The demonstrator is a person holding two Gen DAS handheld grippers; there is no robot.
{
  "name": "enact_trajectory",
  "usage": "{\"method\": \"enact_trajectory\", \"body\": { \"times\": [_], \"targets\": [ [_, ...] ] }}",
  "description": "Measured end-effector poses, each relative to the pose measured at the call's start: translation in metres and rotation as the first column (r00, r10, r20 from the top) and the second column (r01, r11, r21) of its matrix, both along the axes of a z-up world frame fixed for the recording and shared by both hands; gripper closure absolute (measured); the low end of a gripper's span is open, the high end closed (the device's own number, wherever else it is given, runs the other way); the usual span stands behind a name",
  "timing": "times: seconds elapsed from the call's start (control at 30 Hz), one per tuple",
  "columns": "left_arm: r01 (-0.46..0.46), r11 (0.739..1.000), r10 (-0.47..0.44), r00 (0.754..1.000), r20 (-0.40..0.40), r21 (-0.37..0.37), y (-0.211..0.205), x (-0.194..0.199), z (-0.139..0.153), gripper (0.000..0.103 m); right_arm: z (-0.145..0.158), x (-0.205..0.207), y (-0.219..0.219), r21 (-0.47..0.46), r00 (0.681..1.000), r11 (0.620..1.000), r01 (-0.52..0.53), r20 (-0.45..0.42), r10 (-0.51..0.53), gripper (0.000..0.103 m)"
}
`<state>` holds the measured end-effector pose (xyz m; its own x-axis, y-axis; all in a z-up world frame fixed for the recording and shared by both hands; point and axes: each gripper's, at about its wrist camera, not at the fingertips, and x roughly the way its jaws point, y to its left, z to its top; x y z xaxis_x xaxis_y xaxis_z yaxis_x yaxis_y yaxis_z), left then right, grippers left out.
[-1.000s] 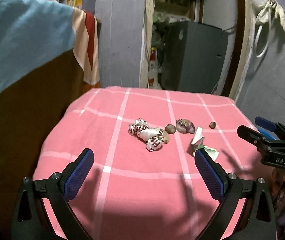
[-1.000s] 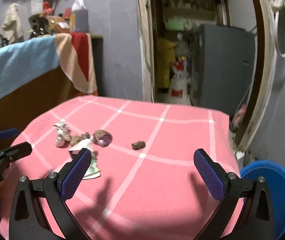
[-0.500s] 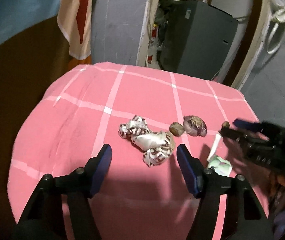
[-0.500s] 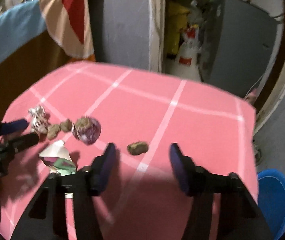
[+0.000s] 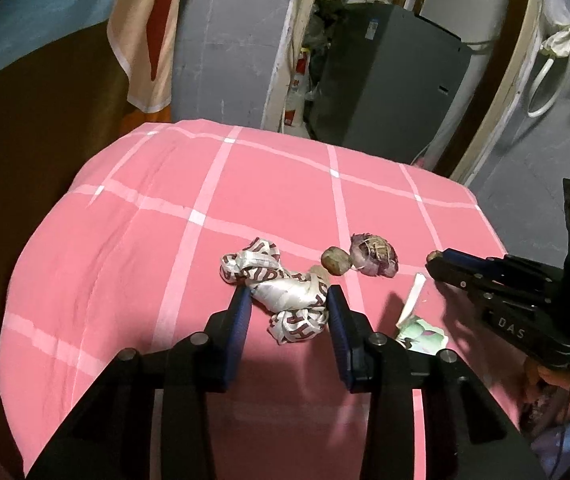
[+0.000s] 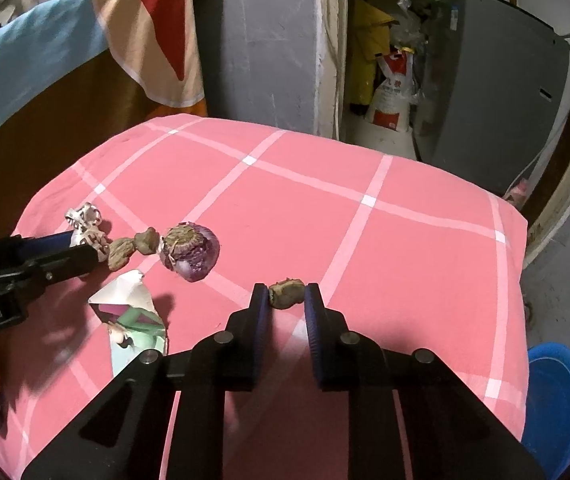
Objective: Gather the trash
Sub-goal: 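Grasp a brown lump with the right gripper while the left grasps the white patterned wrapper, then carry the brown lump and white wrapper over the blue bucket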
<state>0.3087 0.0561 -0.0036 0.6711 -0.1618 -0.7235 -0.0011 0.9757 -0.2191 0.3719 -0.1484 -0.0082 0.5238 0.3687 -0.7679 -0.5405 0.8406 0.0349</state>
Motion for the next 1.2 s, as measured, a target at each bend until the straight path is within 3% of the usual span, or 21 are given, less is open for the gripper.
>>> {"method": "enact_trajectory", "body": {
  "times": [0.17, 0.33, 0.57, 0.77, 1.03, 1.2],
  "targets": [
    [0.01, 1.0, -0.009, 0.998, 0.068, -0.011, -0.005, -0.016, 0.011, 0.07, 0.008, -0.012, -0.006, 0.054, 0.998, 0.999, -0.006, 0.066, 0.003, 0.087],
    [0.036, 0.999, -0.032, 0.984, 0.178, -0.017, -0.016, -0.038, 0.028, 0.07, 0.025, -0.038, -0.023, 0.179, 0.982, 0.984, -0.013, 0.188, -0.022, 0.087],
    [0.074, 0.997, -0.073, 0.935, 0.347, 0.01, -0.042, -0.066, 0.062, 0.07, 0.055, -0.084, -0.051, 0.322, 0.926, 0.946, -0.032, 0.366, -0.093, 0.087],
    [0.111, 0.993, -0.12, 0.877, 0.464, 0.047, -0.07, -0.086, 0.086, 0.07, 0.083, -0.126, -0.075, 0.388, 0.844, 0.921, -0.037, 0.506, -0.18, 0.087],
    [0.159, 0.985, -0.168, 0.804, 0.57, 0.066, -0.105, -0.109, 0.108, 0.07, 0.111, -0.177, -0.11, 0.418, 0.697, 0.908, -0.001, 0.652, -0.299, 0.087],
    [0.208, 0.975, -0.208, 0.764, 0.611, 0.071, -0.133, -0.119, 0.12, 0.07, 0.114, -0.195, -0.134, 0.435, 0.649, 0.9, 0.021, 0.679, -0.344, 0.087]
  ]
}}
